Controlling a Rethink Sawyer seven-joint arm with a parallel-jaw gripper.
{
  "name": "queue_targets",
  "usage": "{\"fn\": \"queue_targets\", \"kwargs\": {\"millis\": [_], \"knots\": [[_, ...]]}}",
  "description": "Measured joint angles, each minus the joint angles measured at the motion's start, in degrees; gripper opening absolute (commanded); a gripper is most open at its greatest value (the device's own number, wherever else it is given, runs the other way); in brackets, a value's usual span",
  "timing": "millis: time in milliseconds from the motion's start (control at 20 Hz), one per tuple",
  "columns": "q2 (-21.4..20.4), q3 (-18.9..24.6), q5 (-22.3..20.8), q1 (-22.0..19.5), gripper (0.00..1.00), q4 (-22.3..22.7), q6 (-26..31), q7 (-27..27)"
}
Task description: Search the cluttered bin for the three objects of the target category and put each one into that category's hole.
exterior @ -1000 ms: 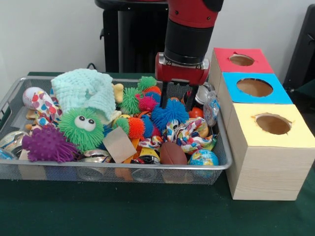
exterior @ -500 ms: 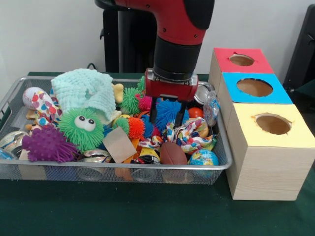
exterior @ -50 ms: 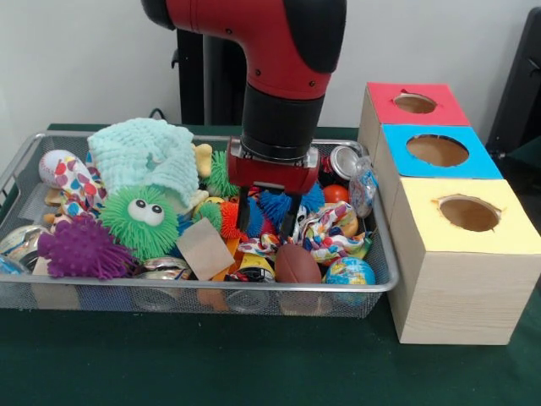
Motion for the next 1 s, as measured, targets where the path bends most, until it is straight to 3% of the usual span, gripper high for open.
{"fn": "queue_targets", "kwargs": {"millis": [1000], "knots": [[6.30,2.41,-1.28,-3.32,1.00,-10.72,1.89,0.00]]}}
